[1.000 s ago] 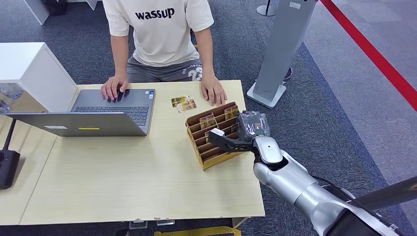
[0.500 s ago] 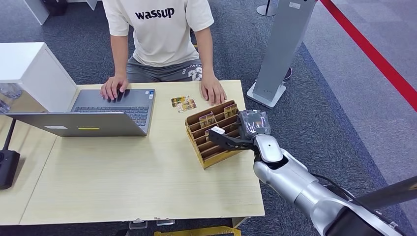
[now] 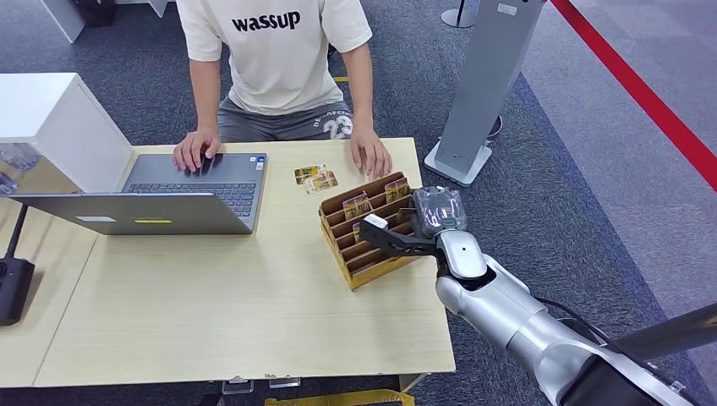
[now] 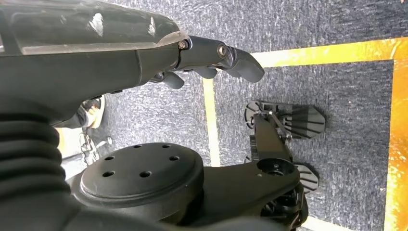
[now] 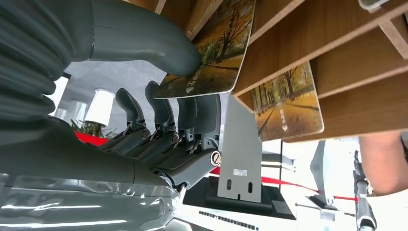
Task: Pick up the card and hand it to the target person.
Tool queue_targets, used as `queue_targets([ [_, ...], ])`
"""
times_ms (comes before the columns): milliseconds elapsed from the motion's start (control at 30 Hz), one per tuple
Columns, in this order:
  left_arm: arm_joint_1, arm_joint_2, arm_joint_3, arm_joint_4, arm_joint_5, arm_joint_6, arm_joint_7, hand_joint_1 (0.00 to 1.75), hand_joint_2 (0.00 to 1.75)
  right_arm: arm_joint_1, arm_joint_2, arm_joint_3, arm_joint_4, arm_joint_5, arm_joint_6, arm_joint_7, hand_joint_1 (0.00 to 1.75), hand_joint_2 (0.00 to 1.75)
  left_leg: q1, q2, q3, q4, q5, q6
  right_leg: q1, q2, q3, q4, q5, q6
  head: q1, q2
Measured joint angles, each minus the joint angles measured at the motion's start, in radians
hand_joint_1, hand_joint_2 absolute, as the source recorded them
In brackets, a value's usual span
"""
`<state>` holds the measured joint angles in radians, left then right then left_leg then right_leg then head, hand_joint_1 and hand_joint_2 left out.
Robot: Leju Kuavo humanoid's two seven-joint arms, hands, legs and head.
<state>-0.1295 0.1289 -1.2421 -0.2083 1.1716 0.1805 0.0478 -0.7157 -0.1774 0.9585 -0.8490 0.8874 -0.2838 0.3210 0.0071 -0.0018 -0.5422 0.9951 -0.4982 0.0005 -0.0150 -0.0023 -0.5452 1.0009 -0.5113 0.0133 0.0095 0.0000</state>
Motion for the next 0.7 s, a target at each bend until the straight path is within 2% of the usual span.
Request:
queue_targets([
  [200,0.003,0.004,0.0,0.0,0.015,0.012,0.001,0.0,1.75,-0.002,-0.022,-0.018,-0.086,0.018,-0.013,0.06,1.4,1.75,0.0,0.0,0.0,0.0,0.0,0.0,0.0,0.0,0.0,0.0,0.0,0.0,0.0,0.0],
  [367,0.01,0.007,0.0,0.0,0.022,0.021,0.001,0.0,1.75,-0.005,-0.059,-0.069,-0.271,0.084,-0.019,0.124,1.4,1.75,0.0,0.0,0.0,0.0,0.0,0.0,0.0,0.001,0.0,0.0,0.0,0.0,0.0,0.0],
  [533,0.013,0.007,0.0,0.0,0.022,0.022,0.002,0.0,1.75,0.006,-0.074,-0.103,-0.43,0.132,-0.027,0.129,1.4,1.75,0.0,0.0,0.0,0.0,0.0,0.0,0.0,0.001,0.0,0.0,0.0,0.0,-0.001,0.0],
  [700,0.012,0.007,0.0,0.0,0.021,0.022,0.007,0.0,1.75,0.036,-0.074,-0.109,-0.522,0.167,-0.059,0.105,1.4,1.75,0.0,0.0,0.0,0.0,0.0,0.0,0.0,0.001,0.0,0.0,0.0,0.0,0.0,0.0],
])
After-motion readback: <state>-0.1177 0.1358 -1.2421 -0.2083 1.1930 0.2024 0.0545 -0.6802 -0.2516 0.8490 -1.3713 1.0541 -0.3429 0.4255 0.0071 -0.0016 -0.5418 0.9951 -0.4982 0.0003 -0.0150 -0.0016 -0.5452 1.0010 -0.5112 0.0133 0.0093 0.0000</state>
